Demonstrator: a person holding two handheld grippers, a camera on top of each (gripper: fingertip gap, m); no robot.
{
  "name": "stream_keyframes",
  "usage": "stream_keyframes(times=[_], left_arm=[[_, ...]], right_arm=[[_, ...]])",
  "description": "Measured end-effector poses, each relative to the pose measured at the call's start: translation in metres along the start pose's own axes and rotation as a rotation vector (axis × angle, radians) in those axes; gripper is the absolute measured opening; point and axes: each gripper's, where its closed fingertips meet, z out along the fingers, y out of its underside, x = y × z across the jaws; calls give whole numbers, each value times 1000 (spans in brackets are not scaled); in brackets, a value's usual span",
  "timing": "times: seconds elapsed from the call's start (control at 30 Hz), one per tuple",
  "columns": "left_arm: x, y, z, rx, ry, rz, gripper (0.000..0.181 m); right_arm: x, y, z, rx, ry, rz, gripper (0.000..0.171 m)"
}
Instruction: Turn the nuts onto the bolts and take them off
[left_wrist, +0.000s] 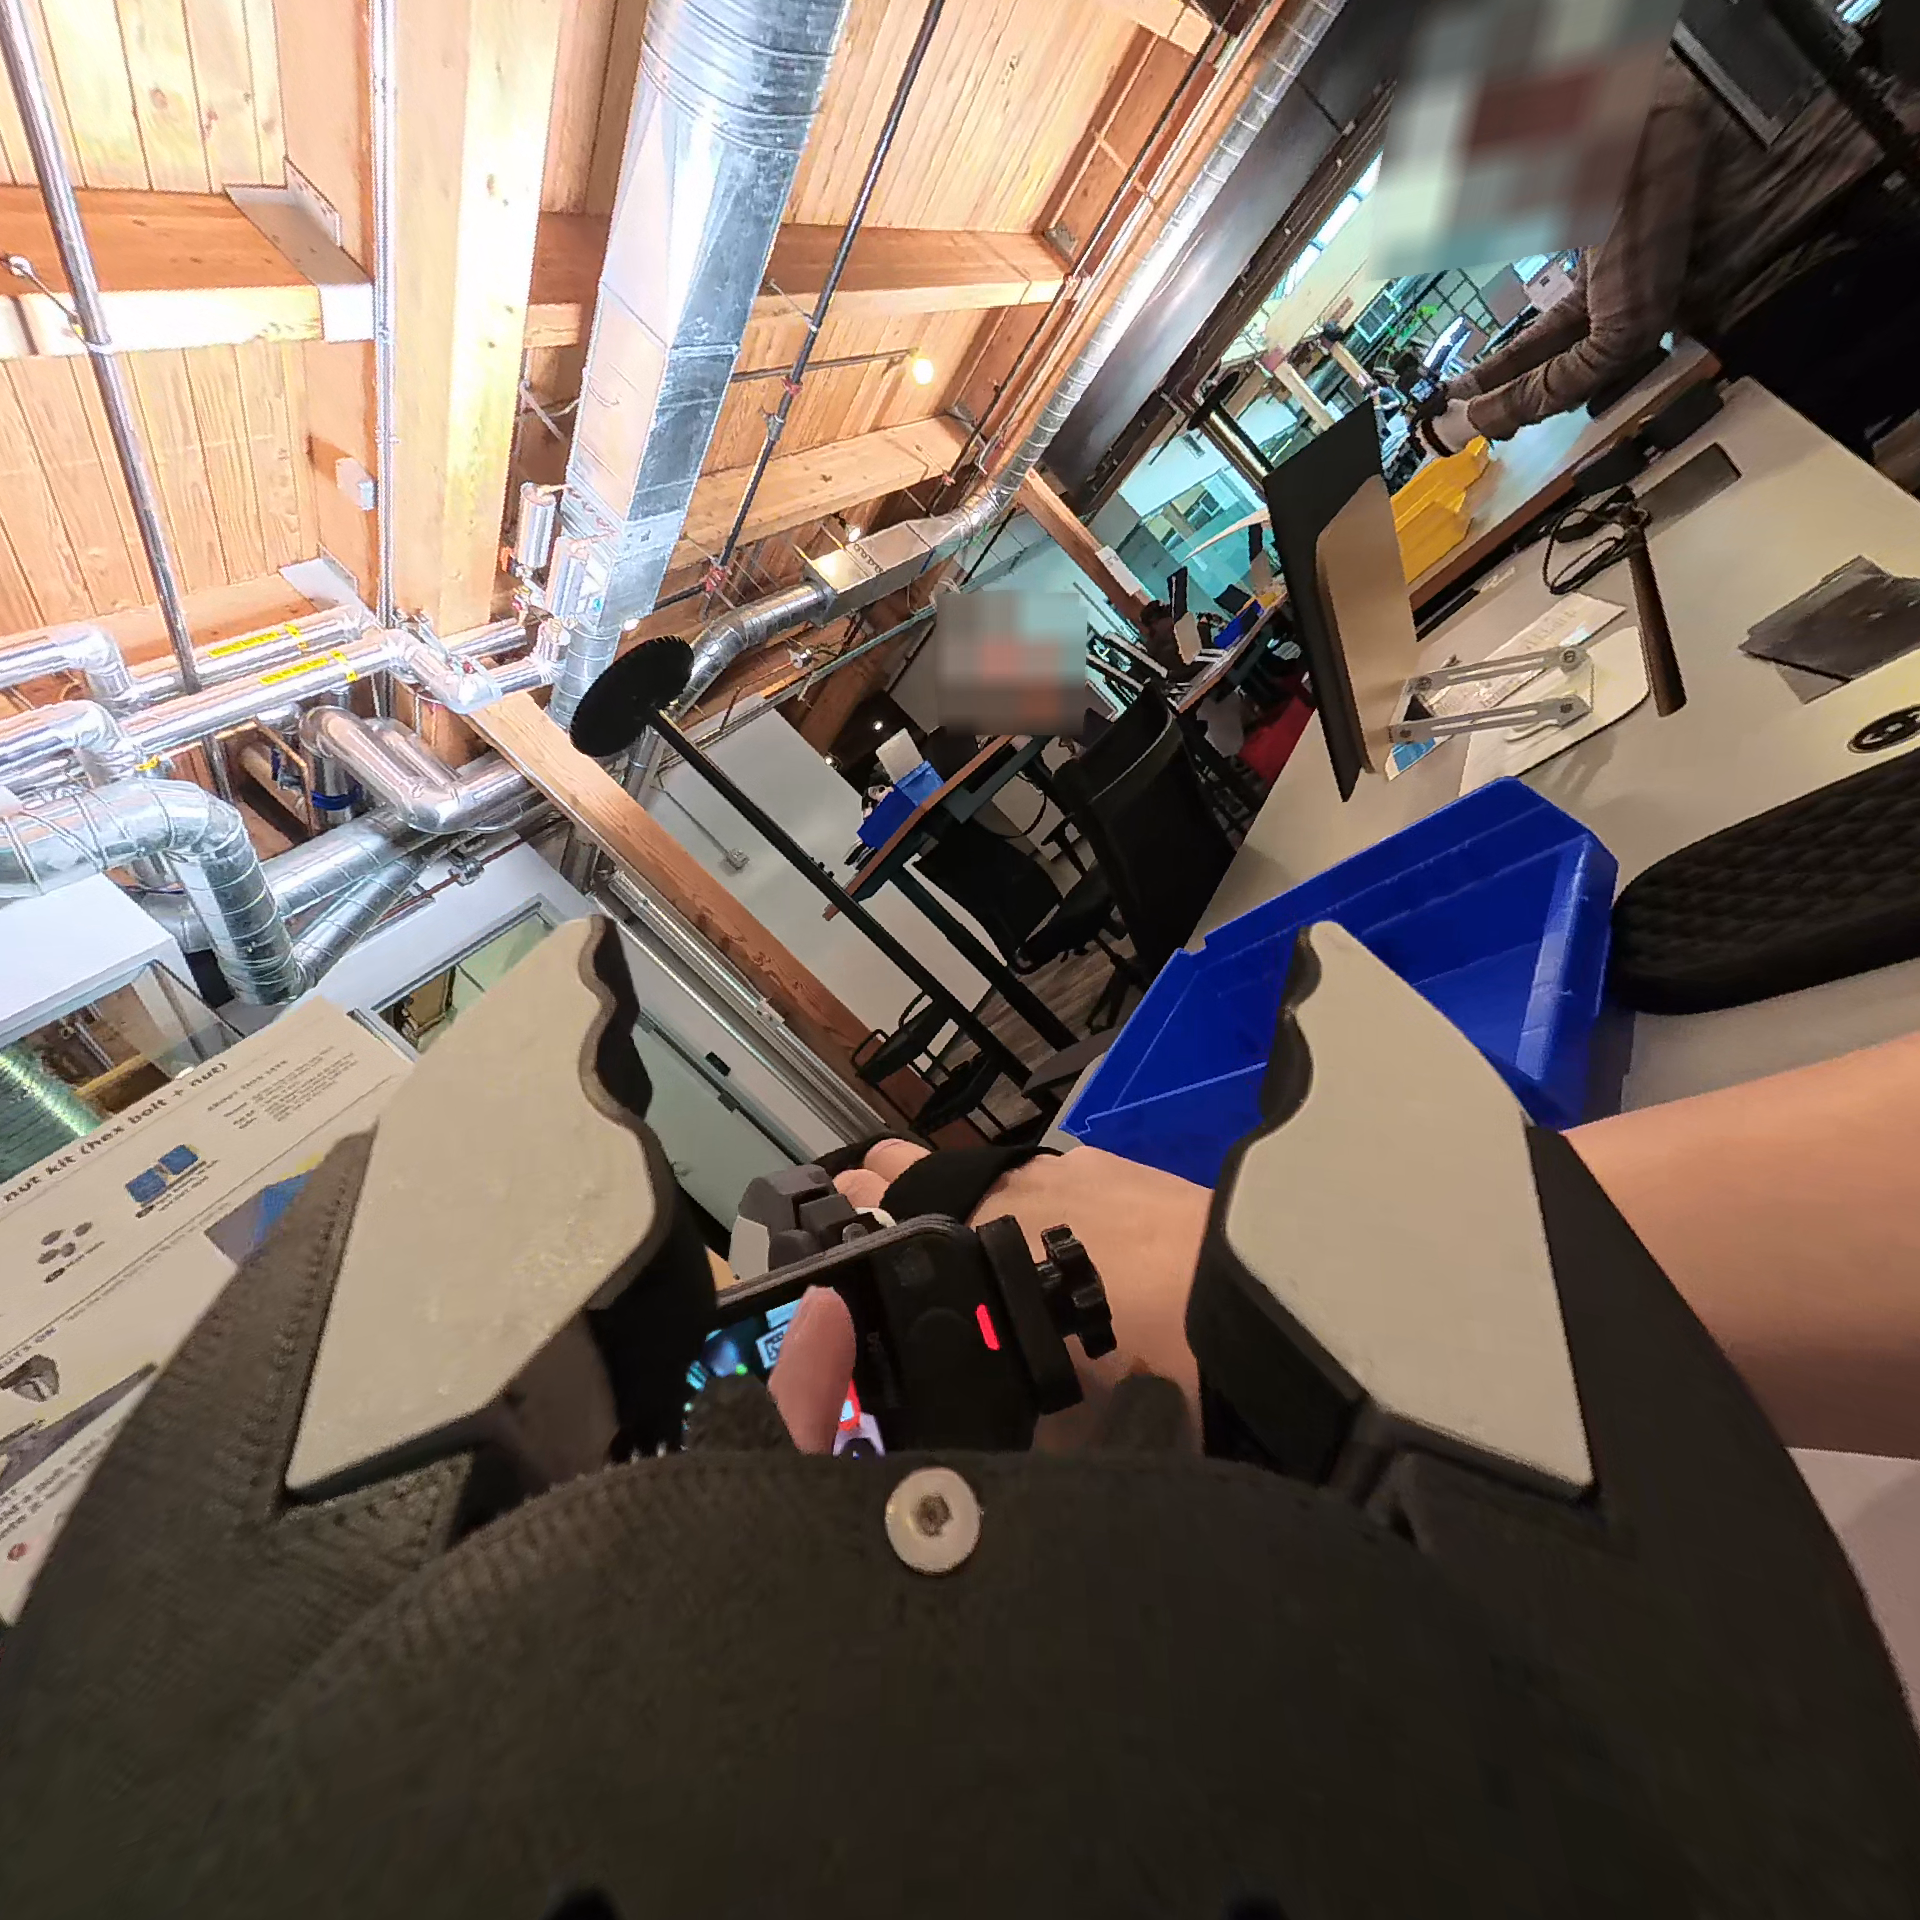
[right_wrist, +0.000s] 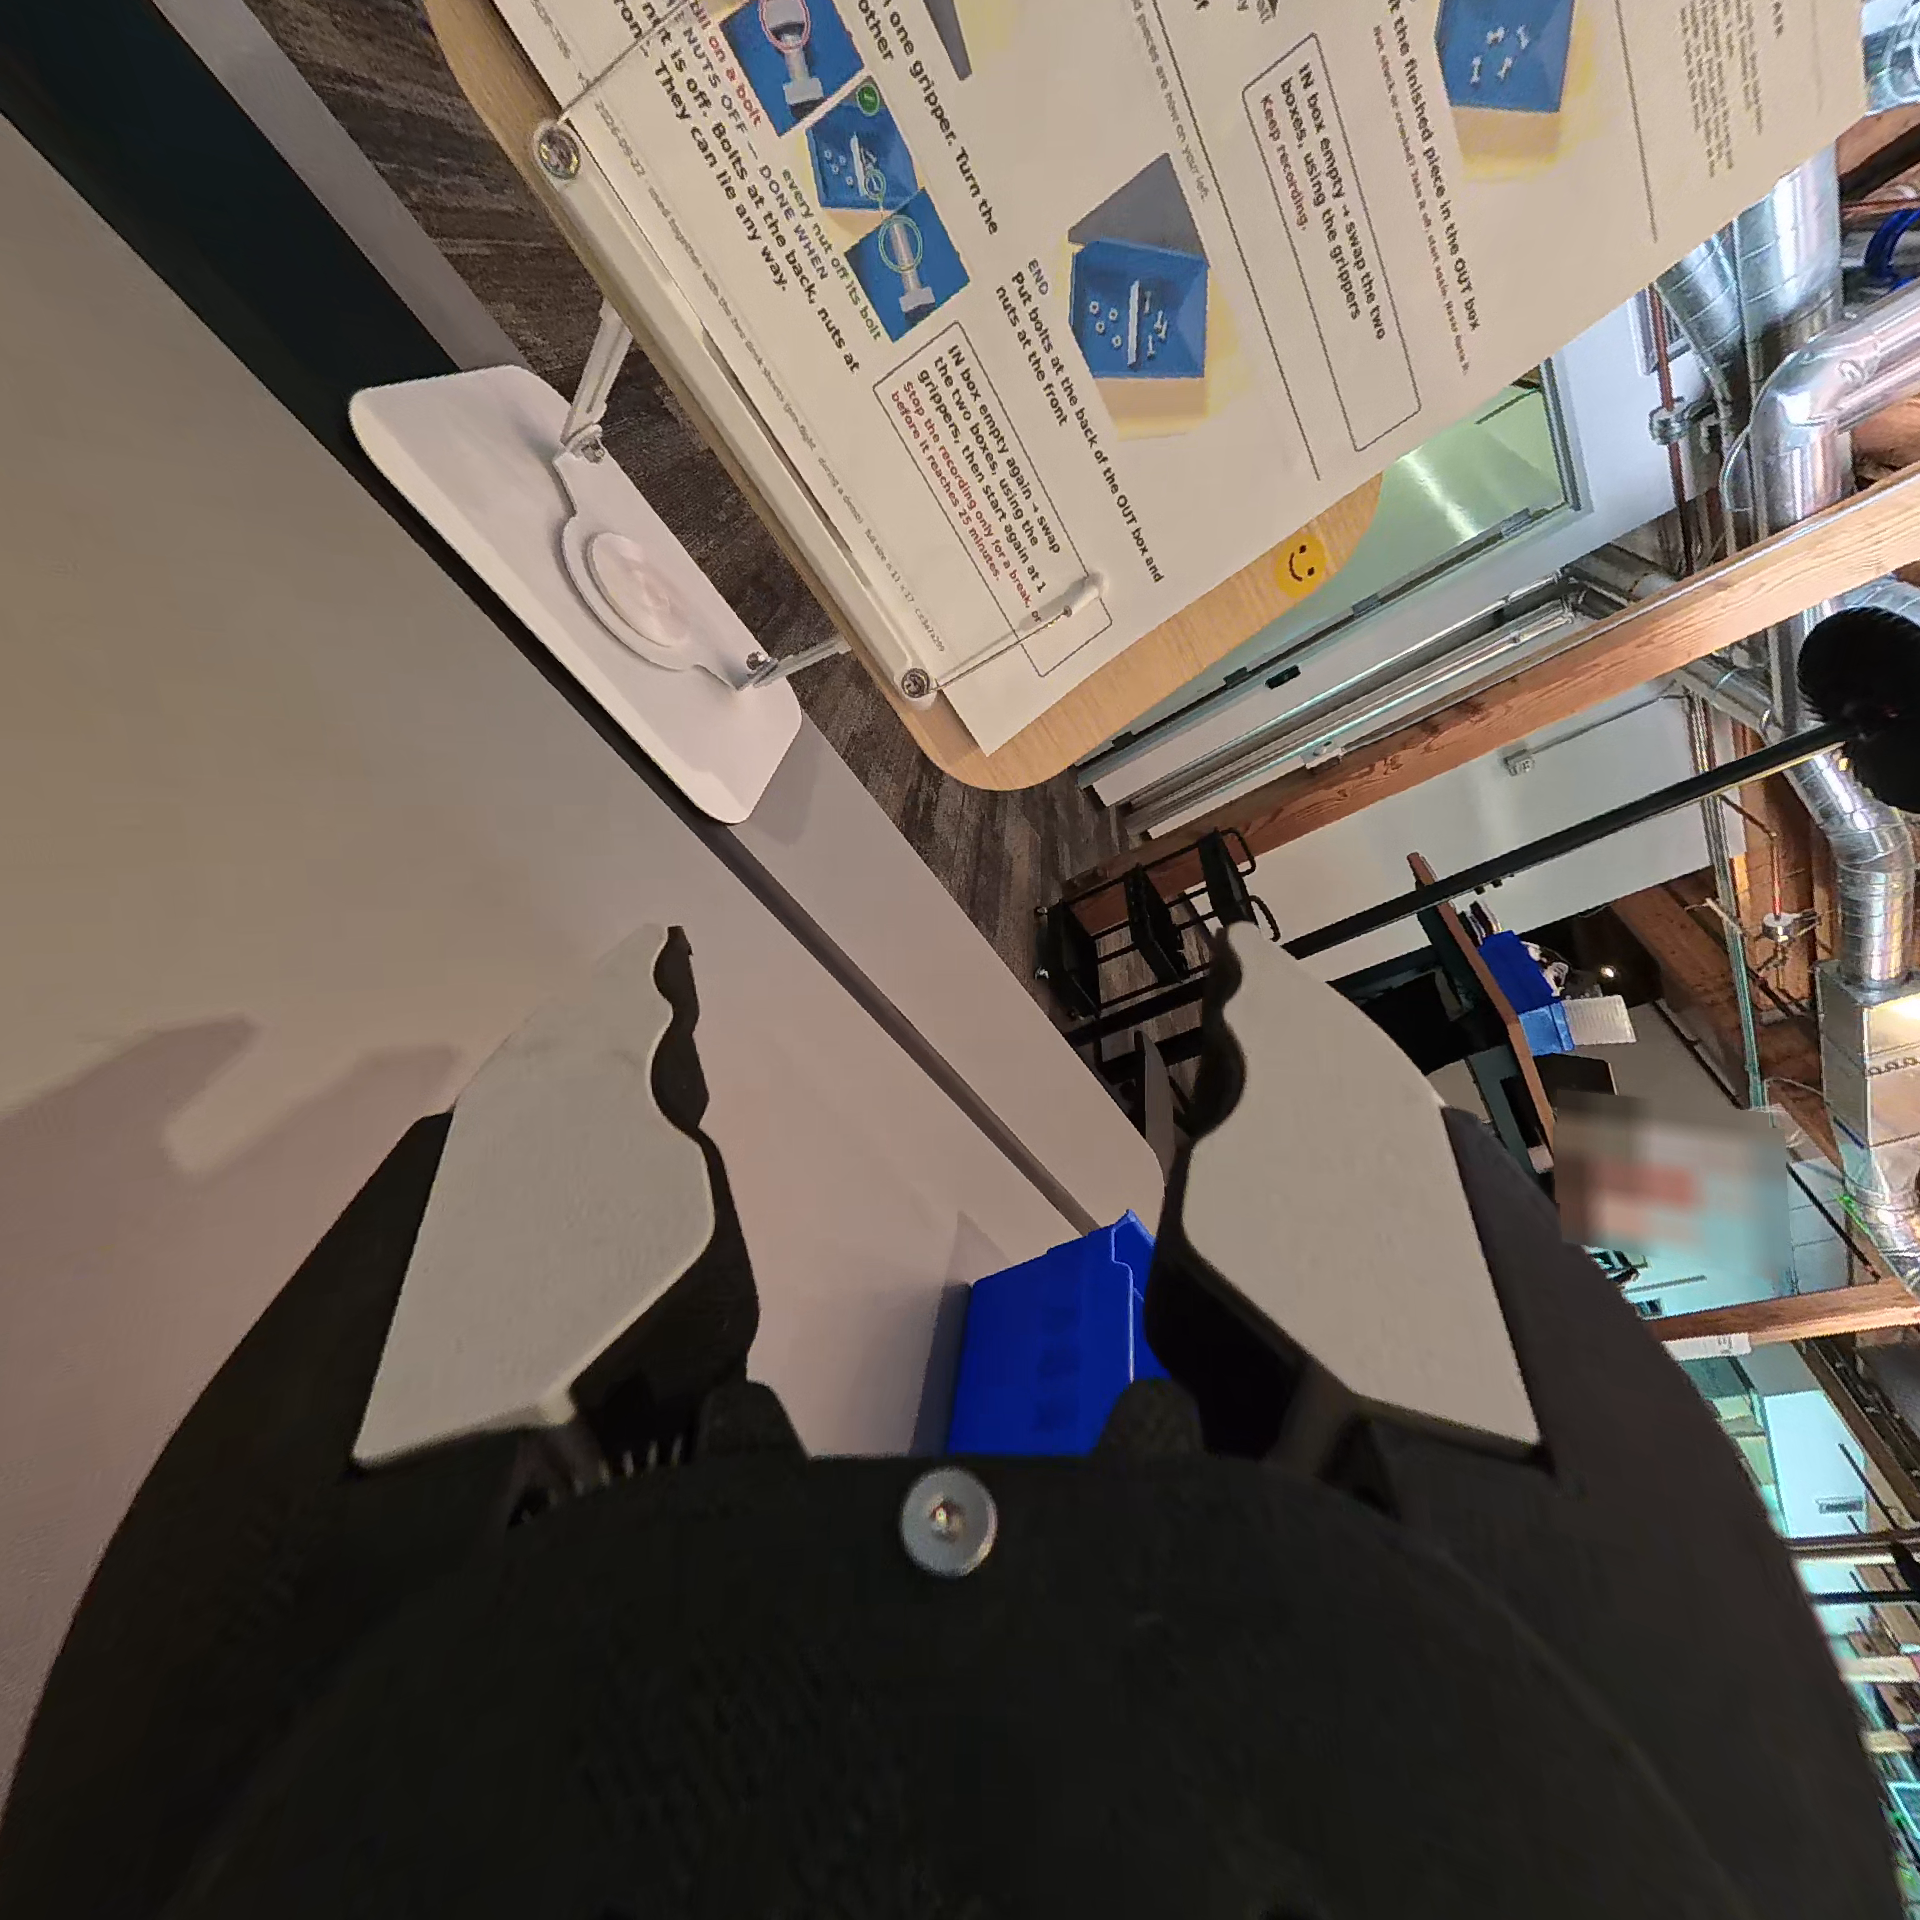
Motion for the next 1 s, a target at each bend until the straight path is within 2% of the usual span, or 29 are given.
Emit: stream_keyframes(times=[0.03,0.3,0.67,0.9,1.0], left_arm=[[-1,2,1,-8,-5,2,116],[-4,-12,-4,32,-14,10,117],[-41,-23,-20,56,-89,6,116],[-84,-42,-44,124,-171,-79,116],[-115,-31,-53,52,-273,-85,115]], right_arm=[[-1,0,0,-1,-4,0,94],[-5,3,4,-6,-22,-1,94],[-3,10,9,-25,-43,26,94],[22,25,17,-36,-2,102,94],[40,32,18,-30,35,147,94]])
